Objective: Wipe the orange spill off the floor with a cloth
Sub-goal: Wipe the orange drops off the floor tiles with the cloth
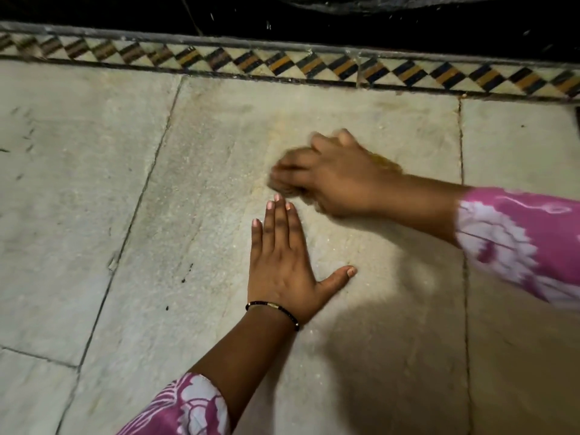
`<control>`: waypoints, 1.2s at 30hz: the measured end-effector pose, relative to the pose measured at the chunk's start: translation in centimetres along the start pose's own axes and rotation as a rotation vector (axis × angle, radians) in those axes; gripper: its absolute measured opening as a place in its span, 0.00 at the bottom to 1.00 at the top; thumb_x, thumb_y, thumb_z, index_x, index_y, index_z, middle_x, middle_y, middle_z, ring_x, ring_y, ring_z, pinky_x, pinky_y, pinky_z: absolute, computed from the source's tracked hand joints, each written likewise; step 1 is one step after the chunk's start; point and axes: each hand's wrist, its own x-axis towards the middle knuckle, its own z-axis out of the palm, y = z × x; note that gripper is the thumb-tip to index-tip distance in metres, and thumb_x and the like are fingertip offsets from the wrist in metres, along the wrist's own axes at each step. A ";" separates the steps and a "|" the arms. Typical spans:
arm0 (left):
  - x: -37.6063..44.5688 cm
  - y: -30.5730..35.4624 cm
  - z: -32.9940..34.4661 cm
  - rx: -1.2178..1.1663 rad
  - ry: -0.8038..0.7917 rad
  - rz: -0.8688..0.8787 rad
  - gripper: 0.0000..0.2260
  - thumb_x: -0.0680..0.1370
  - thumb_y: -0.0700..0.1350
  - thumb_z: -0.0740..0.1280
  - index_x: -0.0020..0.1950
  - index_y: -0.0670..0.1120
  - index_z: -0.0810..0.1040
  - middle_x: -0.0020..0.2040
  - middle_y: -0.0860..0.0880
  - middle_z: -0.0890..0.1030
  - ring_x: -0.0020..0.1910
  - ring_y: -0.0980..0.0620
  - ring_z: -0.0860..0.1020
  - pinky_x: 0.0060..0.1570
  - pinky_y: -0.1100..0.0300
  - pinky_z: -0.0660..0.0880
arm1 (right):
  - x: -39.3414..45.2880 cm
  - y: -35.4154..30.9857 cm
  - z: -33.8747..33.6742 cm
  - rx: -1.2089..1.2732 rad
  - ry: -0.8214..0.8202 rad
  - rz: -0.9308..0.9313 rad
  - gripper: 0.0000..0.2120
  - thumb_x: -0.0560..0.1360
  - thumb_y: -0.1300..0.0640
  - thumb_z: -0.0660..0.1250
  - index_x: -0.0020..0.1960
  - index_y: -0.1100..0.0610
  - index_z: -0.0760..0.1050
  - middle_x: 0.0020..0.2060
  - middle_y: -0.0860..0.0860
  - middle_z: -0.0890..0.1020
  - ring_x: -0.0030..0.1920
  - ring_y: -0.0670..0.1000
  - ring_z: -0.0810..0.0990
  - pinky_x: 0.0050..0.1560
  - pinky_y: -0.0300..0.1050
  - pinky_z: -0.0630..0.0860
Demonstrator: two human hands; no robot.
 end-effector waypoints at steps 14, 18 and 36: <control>-0.1 0.2 -0.3 0.041 -0.037 0.001 0.53 0.68 0.78 0.45 0.77 0.40 0.39 0.78 0.42 0.39 0.77 0.47 0.37 0.74 0.50 0.37 | -10.7 1.6 -0.5 -0.065 -0.024 0.328 0.28 0.72 0.51 0.60 0.71 0.42 0.62 0.69 0.47 0.69 0.54 0.54 0.69 0.49 0.52 0.63; -0.1 0.0 -0.1 0.050 -0.009 0.009 0.53 0.67 0.79 0.44 0.77 0.41 0.39 0.78 0.43 0.39 0.77 0.48 0.38 0.74 0.51 0.36 | -21.6 -1.7 -0.4 0.022 -0.099 0.255 0.26 0.72 0.46 0.55 0.71 0.42 0.65 0.69 0.45 0.70 0.52 0.53 0.71 0.47 0.51 0.65; -6.2 6.6 0.8 -0.015 -0.120 0.464 0.38 0.76 0.65 0.52 0.77 0.41 0.50 0.78 0.44 0.48 0.76 0.46 0.48 0.72 0.53 0.36 | -37.6 -7.3 -1.5 0.068 -0.151 0.616 0.26 0.75 0.47 0.55 0.73 0.42 0.61 0.69 0.47 0.69 0.51 0.51 0.71 0.46 0.48 0.62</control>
